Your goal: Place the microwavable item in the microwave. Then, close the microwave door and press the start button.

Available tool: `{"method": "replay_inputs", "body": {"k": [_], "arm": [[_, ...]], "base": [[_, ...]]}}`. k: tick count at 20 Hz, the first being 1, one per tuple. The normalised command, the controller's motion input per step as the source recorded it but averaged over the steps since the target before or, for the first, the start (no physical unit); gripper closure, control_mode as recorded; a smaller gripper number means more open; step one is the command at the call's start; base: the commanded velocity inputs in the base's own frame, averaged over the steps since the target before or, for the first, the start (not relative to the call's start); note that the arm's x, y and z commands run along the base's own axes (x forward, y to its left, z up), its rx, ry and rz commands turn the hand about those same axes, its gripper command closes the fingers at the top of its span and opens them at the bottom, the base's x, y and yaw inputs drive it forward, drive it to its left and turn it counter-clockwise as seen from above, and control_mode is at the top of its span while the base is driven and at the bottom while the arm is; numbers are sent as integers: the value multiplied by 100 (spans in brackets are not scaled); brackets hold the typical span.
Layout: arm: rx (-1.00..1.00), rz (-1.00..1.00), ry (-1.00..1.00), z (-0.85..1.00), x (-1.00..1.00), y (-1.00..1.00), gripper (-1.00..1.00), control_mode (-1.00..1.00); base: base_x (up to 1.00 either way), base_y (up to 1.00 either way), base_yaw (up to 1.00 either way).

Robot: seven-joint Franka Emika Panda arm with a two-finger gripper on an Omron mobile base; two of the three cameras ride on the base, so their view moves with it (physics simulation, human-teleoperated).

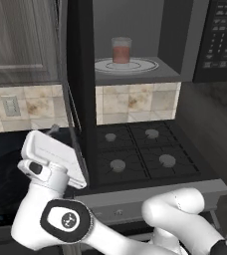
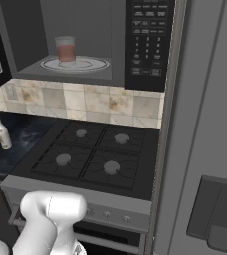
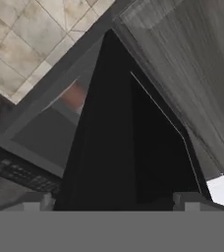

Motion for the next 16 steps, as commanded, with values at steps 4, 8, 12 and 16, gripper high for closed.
{"method": "replay_inputs", "body": {"k": [4,8,12,16], "arm": [[53,6,10,10,-11,-87,-100,-100],[52,12,9,8,0,-100,-100,-100],[52,15,9,17,5,-100,-100,-100],[49,16,10,16,10,-100,-100,-100]], "base": [[0,0,0],[0,0,0],[0,0,0],[0,0,0]]}}
